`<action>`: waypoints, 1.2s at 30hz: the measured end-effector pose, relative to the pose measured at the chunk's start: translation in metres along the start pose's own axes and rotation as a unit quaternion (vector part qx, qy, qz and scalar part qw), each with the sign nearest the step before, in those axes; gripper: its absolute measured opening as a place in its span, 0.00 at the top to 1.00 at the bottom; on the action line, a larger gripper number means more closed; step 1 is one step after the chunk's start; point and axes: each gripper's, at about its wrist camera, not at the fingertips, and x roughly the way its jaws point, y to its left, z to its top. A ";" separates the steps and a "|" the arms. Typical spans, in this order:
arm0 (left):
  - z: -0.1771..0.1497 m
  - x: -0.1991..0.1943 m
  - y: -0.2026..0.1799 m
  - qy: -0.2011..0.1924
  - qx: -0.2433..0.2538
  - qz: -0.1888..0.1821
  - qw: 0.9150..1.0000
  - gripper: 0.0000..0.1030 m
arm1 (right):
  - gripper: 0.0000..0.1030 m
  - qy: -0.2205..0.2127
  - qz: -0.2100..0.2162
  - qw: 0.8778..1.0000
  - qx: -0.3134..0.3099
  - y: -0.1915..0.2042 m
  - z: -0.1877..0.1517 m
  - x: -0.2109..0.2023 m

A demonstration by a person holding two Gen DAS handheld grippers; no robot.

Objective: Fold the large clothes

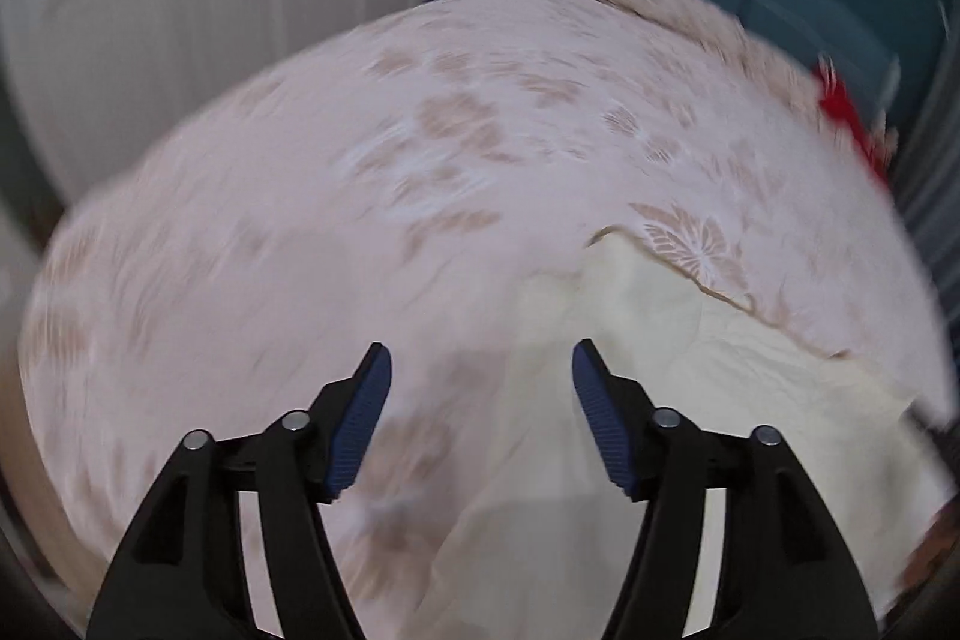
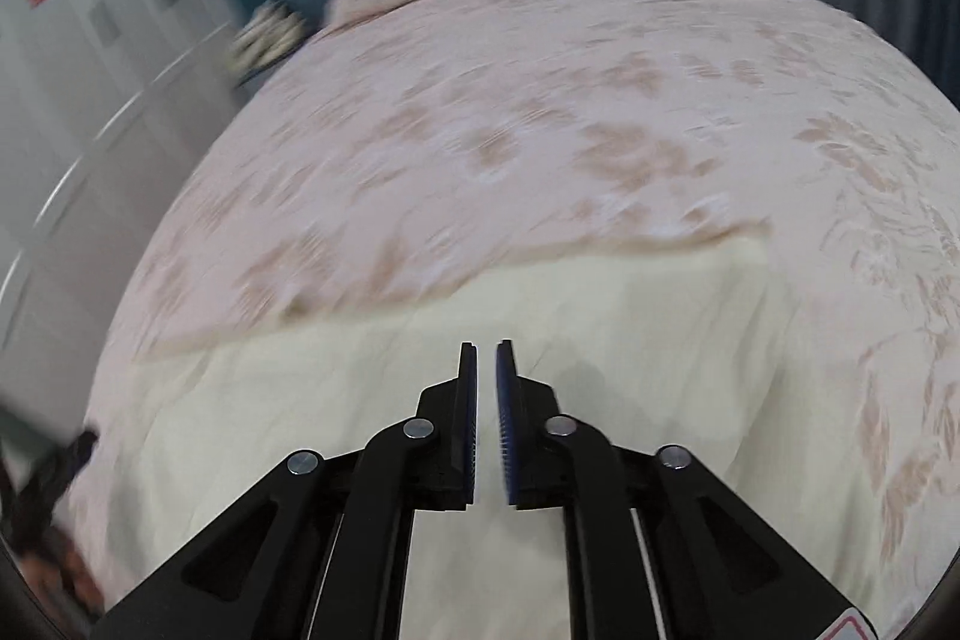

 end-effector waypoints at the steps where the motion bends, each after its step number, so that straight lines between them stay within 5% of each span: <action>1: -0.007 -0.004 0.010 0.010 -0.016 -0.010 1.000 0.35 | 0.90 0.023 0.019 0.999 -0.025 0.017 -0.019 -0.005; 6: -0.062 -0.005 0.029 0.090 -0.082 -0.100 0.988 0.28 | 0.90 0.077 0.047 0.993 -0.073 0.064 -0.083 -0.006; 16: -0.090 0.018 -0.001 0.097 -0.089 -0.093 0.987 0.18 | 0.93 0.102 0.037 0.993 -0.053 0.062 -0.115 0.018; 21: -0.081 -0.002 -0.011 0.093 -0.072 -0.119 0.986 0.67 | 0.94 0.109 0.041 0.992 -0.057 0.060 -0.112 0.014; 29: -0.064 -0.084 -0.025 0.041 -0.005 -0.153 0.987 0.78 | 0.96 0.105 0.059 0.992 -0.034 0.049 -0.124 -0.030; 36: -0.060 -0.142 0.021 0.015 -0.014 -0.106 0.994 0.79 | 0.96 0.145 0.124 0.979 -0.076 0.095 -0.165 -0.050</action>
